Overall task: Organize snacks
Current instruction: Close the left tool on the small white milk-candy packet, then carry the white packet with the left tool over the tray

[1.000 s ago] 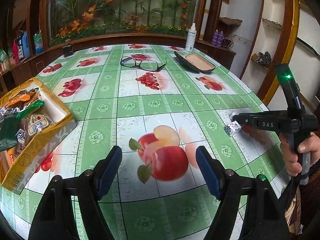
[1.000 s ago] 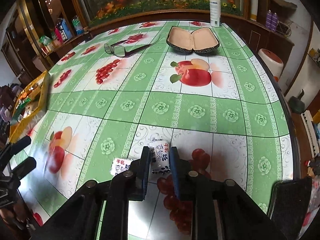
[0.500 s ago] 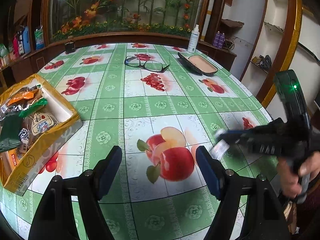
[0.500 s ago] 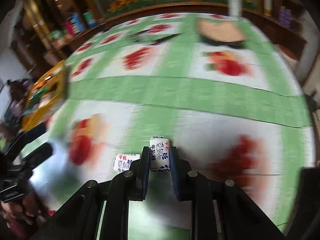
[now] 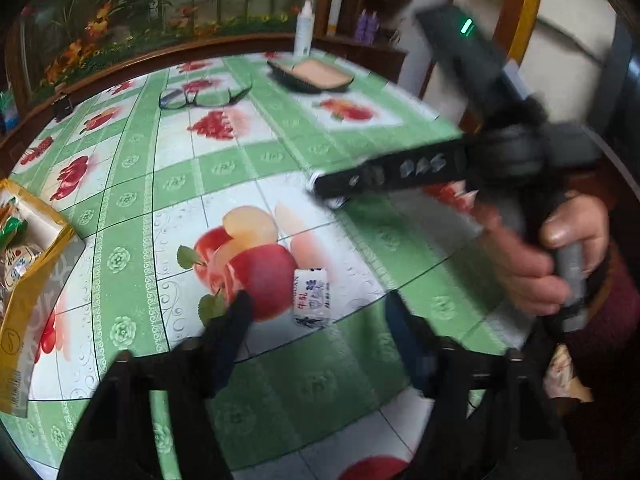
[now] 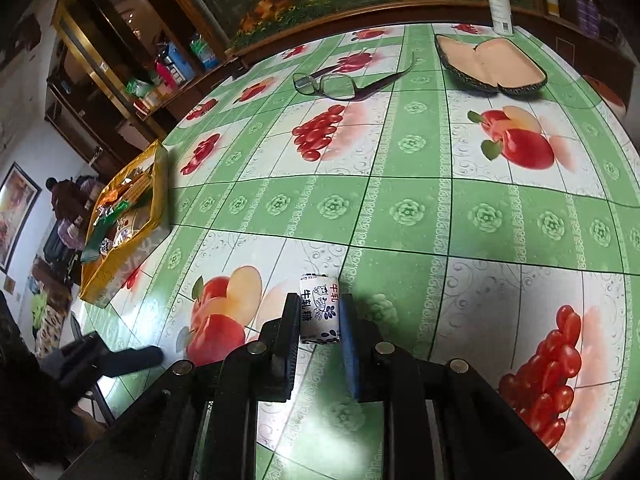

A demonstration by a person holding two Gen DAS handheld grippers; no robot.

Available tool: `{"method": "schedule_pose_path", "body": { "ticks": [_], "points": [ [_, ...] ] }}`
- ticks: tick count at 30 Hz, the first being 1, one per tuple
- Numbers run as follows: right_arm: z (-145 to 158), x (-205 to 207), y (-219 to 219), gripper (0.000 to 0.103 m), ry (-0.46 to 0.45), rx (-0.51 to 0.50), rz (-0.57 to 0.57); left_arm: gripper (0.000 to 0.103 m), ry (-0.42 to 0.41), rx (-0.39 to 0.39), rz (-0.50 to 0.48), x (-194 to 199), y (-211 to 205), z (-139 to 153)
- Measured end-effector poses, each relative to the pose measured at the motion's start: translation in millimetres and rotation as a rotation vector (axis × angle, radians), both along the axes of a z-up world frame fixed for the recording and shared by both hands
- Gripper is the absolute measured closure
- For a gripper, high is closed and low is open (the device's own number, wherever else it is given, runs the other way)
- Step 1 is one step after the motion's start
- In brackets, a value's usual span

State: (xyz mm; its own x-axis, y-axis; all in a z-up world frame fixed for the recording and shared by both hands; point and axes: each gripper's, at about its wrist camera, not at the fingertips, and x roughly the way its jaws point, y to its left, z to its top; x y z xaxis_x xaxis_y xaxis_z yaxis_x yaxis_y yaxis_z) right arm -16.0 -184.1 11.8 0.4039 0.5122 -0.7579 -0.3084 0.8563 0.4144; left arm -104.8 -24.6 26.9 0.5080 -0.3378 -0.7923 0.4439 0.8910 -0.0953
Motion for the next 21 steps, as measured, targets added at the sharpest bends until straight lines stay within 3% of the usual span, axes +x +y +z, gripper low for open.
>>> {"method": "schedule_pose_path", "body": {
  "ticks": [5, 14, 21],
  "points": [
    [1.8, 1.6, -2.1, 0.083, -0.015, 0.015, 0.008, 0.084, 0.01, 0.04, 0.035, 6.2, -1.6, -9.1],
    [7.2, -2.1, 9.0, 0.083, -0.051, 0.007, 0.046, 0.084, 0.008, -0.048, 0.151, 18.4, 30.8, -2.1],
    [10.8, -3.1, 27.0, 0.082, -0.055, 0.005, 0.078, 0.084, -0.045, -0.031, 0.244, 22.3, 51.7, 5.6]
  ]
}}
